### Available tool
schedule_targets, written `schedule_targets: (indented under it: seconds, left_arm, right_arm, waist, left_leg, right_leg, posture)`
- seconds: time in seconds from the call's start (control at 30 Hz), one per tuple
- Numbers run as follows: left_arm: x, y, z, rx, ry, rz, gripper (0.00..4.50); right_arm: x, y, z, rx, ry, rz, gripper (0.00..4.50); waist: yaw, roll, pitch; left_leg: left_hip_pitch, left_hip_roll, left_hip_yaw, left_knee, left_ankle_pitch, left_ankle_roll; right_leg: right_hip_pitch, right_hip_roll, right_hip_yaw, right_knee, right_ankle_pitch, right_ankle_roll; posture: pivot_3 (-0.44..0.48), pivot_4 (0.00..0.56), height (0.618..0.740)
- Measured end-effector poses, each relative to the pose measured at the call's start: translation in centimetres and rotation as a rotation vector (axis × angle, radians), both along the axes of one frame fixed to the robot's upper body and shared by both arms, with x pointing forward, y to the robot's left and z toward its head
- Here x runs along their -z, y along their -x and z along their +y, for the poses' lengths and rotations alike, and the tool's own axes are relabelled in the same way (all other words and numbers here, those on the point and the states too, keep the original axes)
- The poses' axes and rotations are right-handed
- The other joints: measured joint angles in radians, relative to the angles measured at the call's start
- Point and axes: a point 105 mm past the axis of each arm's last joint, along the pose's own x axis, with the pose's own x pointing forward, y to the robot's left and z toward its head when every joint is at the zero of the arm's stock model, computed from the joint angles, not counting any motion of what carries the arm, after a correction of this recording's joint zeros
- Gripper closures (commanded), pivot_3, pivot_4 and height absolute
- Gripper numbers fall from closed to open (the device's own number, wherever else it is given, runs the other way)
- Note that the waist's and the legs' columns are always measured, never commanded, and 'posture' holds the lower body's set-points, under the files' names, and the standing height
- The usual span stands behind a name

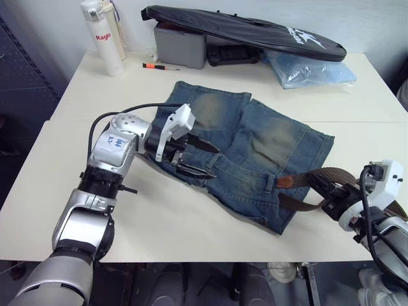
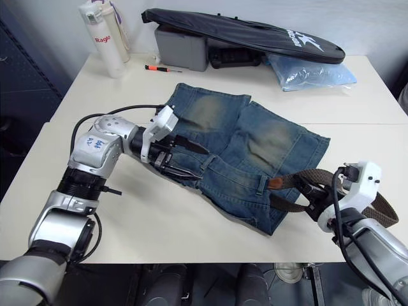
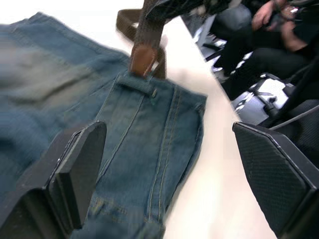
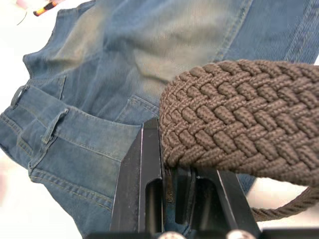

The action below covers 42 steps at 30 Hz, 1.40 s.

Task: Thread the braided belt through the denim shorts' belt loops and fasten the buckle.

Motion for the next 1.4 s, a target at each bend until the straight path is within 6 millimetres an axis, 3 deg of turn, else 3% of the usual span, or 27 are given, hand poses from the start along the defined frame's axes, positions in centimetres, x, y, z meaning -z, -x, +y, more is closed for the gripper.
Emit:
schedule_targets:
  seconds: [0.17,0.5,0.83,1.2,1.4]
  left_arm:
    - [0.4,-0.1,0.8,-0.056,-0.012,0.009,0.04]
    - [0.1,-0.3,0.6,-0.092,-0.006,-0.015,0.04]
    - [0.4,-0.3,0.5,-0.111,-0.001,-0.011,0.04]
    - [0.5,-0.2,-0.7,-0.089,0.03,-0.011,0.04]
    - [0.5,-0.2,-1.0,-0.079,0.04,-0.016,0.04]
  right_arm:
    - [0.9,-0.2,0.2,-0.002,-0.025,0.028,4.5]
    - [3.4,-1.4,1.2,0.021,-0.066,0.066,4.5]
    - [4.5,-3.9,4.6,0.017,-0.128,0.048,4.5]
    - [5.4,-4.2,5.8,-0.014,-0.099,0.053,4.5]
    - [6.5,-3.7,5.6,-0.037,0.011,0.082,4.5]
  waist:
    - [0.004,0.0,0.0]
    - [0.0,0.0,0.0]
    - [-0.007,0.0,0.0]
    - [-0.01,0.0,0.0]
    - [-0.011,0.0,0.0]
  left_leg:
    - [0.0,0.0,0.0,0.0,0.0,0.0]
    - [0.0,0.001,0.001,0.001,0.0,0.0]
    - [0.001,0.002,0.003,0.001,0.0,0.0]
    - [0.003,0.003,0.005,0.0,-0.001,0.0]
    - [0.003,0.004,0.006,0.0,-0.002,-0.001]
  right_leg:
    - [0.0,0.0,0.0,0.0,0.0,0.0]
    - [-0.001,0.001,0.001,0.001,0.0,0.0]
    - [-0.003,0.002,0.005,0.003,0.0,-0.001]
    - [-0.003,0.003,0.007,0.004,0.0,-0.002]
    - [-0.003,0.004,0.007,0.004,0.0,-0.002]
  posture:
    - [0.0,0.15,0.74]
    - [0.0,0.15,0.74]
    - [0.0,0.15,0.74]
    - [0.0,0.15,0.74]
    - [0.0,0.15,0.74]
